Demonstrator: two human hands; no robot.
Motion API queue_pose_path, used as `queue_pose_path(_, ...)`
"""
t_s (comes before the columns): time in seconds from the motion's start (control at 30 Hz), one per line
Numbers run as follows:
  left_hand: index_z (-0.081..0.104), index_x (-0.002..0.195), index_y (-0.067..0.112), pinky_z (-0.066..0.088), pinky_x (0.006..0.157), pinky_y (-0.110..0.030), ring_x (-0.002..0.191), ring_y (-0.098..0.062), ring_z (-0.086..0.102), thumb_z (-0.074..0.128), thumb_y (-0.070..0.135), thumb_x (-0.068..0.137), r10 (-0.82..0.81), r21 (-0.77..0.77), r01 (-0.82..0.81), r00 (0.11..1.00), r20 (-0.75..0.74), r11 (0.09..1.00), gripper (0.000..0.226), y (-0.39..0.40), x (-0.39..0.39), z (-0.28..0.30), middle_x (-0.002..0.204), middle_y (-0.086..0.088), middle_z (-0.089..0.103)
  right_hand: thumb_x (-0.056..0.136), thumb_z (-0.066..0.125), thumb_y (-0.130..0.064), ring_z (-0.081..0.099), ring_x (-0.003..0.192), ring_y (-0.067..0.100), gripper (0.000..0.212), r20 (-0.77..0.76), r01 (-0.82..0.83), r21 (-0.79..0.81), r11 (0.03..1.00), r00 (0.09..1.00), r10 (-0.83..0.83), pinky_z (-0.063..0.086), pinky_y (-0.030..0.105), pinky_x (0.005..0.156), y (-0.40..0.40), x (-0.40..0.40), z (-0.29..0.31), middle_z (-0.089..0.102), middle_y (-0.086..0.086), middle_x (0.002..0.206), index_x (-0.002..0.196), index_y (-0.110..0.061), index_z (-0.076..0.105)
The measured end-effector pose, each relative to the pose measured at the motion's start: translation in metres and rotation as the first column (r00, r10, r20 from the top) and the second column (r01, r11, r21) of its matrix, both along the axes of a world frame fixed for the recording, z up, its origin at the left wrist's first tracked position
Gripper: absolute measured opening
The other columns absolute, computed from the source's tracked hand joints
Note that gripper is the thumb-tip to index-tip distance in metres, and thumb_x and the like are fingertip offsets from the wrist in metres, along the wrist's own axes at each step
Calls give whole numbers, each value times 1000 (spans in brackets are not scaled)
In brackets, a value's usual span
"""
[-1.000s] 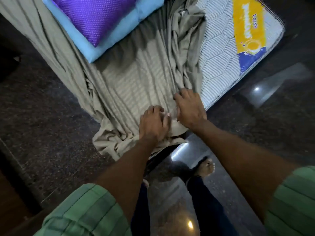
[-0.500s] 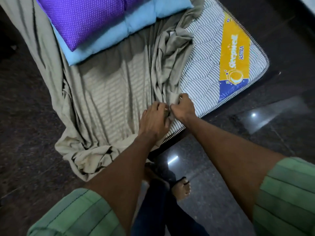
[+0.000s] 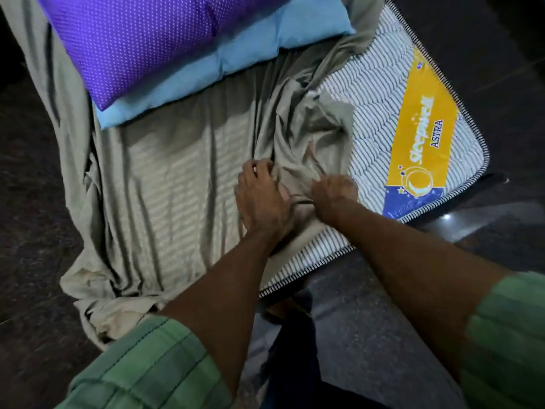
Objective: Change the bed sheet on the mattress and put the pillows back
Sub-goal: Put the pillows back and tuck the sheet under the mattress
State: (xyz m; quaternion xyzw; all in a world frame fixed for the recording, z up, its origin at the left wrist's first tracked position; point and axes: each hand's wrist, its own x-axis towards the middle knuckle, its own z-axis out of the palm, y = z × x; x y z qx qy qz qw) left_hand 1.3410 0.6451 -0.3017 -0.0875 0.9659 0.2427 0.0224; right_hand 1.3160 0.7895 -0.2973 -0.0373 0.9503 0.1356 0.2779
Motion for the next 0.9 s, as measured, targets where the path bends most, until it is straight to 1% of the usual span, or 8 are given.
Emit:
queue_pose_path(0.13,51,131,25,44,102,-44,120,-32,58,68,53,82,-81,-16,92,936,343,996,59,34,-12,-13,125,-9,63,84,67,-40,67,114,29,51,302,181,38,983,935,-184,56,40,88,36,10,2,68,6,128,127,-13,67)
queue_pose_path(0.2,59,115,27,49,95,-41,112,-34,64,66,46,87,-116,110,74,890,442,991,35,58,-12,-15,113,-9,70,81,63,-53,68,112,33,55,185,353,-207,913,930,-317,54,38,87,55,6,4,70,12,120,117,-12,70)
queue_pose_path(0.3,72,112,22,54,92,-40,109,-35,66,60,40,90,-161,185,84,878,451,979,31,85,-6,-13,114,-10,72,79,54,-49,61,105,37,42,-310,126,-516,847,894,-322,51,43,83,74,0,7,63,13,111,107,-18,62)
queue_pose_path(0.5,65,68,27,57,80,-34,72,-14,66,56,40,69,-516,514,239,690,507,824,17,88,-9,-15,71,9,69,81,58,-41,35,141,35,72,-353,-128,-384,914,935,-17,28,54,110,77,-55,-9,35,6,160,149,-29,41)
queue_pose_path(0.63,67,103,32,52,90,-38,104,-20,62,65,29,75,-195,158,165,962,193,974,29,78,-16,-16,114,5,62,90,60,-22,62,117,32,35,-227,-295,-134,946,938,261,34,48,112,88,-73,-5,67,12,124,125,-23,58)
queue_pose_path(0.73,54,130,27,44,100,-44,121,-29,46,70,43,82,-121,-50,136,963,240,989,53,85,-24,-13,135,-5,46,96,54,-21,59,126,31,37,23,-122,-52,991,992,123,50,46,95,106,-76,11,62,6,136,132,-18,61)
queue_pose_path(0.83,64,121,23,45,96,-42,118,-32,49,67,38,89,-136,-104,186,919,371,977,35,118,-27,-13,131,-8,49,81,62,-38,59,127,35,58,240,55,-142,988,970,-20,54,45,96,145,-83,16,60,14,140,134,-14,61)
queue_pose_path(0.9,69,118,18,45,96,-42,119,-34,50,64,29,92,-86,-125,154,898,431,980,29,143,-27,-12,130,-11,50,78,54,-48,63,118,37,58,173,142,-326,935,981,-89,54,42,93,168,-83,17,64,18,130,122,-13,66)
